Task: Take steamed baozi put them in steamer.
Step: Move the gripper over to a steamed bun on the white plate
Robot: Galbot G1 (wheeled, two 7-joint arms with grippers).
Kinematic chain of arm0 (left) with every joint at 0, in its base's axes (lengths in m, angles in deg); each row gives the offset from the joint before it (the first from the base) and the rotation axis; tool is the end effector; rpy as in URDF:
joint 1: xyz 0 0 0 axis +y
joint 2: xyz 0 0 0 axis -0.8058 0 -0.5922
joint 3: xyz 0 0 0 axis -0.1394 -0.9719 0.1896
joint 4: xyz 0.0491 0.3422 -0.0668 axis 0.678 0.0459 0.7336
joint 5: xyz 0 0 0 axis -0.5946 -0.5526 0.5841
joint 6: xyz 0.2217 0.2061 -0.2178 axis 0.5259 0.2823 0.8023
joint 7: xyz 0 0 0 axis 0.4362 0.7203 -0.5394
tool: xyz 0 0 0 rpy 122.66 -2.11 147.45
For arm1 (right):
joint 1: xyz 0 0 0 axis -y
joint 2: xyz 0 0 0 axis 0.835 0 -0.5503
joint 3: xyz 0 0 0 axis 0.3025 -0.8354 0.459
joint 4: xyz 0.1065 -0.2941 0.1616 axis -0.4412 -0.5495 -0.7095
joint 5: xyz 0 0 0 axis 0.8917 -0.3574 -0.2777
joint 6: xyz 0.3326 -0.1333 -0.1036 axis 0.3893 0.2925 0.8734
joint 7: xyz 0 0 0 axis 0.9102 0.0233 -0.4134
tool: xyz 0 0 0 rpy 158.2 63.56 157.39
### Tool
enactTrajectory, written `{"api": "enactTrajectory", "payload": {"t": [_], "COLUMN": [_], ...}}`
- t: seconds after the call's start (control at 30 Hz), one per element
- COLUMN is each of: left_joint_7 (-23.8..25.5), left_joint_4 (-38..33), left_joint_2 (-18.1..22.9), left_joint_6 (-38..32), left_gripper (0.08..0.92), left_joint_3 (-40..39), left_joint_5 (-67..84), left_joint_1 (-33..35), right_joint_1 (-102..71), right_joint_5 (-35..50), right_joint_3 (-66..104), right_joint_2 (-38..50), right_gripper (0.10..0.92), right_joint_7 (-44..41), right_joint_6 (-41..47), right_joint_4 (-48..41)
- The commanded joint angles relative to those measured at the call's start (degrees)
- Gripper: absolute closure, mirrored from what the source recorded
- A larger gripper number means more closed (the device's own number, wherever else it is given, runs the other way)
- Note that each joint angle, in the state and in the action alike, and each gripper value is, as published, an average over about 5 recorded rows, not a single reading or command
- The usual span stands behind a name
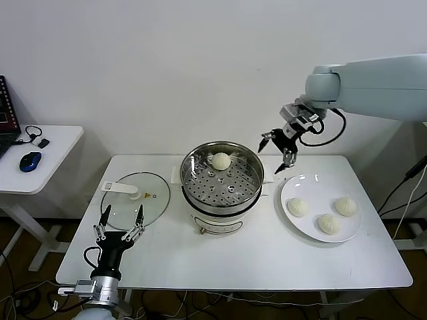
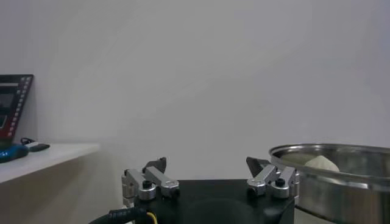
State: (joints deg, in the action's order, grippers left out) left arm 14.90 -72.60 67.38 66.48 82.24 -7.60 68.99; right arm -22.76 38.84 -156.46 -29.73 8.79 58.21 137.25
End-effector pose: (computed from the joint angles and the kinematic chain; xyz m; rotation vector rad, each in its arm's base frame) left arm 0.1825 0.0501 -0.3370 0.0159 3.0853 0.0124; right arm 0.5767 -0.0740 -0.0039 1.5522 -1.2803 1.4181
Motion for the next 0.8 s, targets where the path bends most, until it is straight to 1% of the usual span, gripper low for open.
{"api": "enactTrajectory", "payload": {"t": [0.03, 0.23, 0.5, 0.8], "left_joint_7": [0.01, 0.06, 0.08, 0.09], "left_joint_4": [0.31, 0.69, 1.79, 2.76], "left_joint_2": [-0.03, -0.29, -0.53, -0.94], "left_joint_6": [-0.24, -0.48, -0.23, 0.47], "left_gripper": [0.177, 0.177, 0.177, 0.177], "left_joint_3": [-0.11, 0.10, 0.41, 0.95], "left_joint_5": [-0.04, 0.30, 0.91, 1.53], "left_joint_1": [0.00, -0.24, -1.15, -2.11], "right_joint_1": [1.70, -2.40, -10.84, -18.22], "right_joint_5": [3.95, 1.06, -4.24, -8.41], "right_joint_3": [-2.31, -2.55, 0.36, 3.60], "right_joint_2": [2.88, 3.67, 3.19, 3.08], "right_gripper": [0.203, 0.203, 0.203, 0.203], "right_joint_7": [-4.17, -3.90, -3.78, -1.21], "right_joint_6": [18.64, 20.58, 19.79, 19.20], "right_joint_4": [3.43, 1.41, -6.00, -10.32]}}
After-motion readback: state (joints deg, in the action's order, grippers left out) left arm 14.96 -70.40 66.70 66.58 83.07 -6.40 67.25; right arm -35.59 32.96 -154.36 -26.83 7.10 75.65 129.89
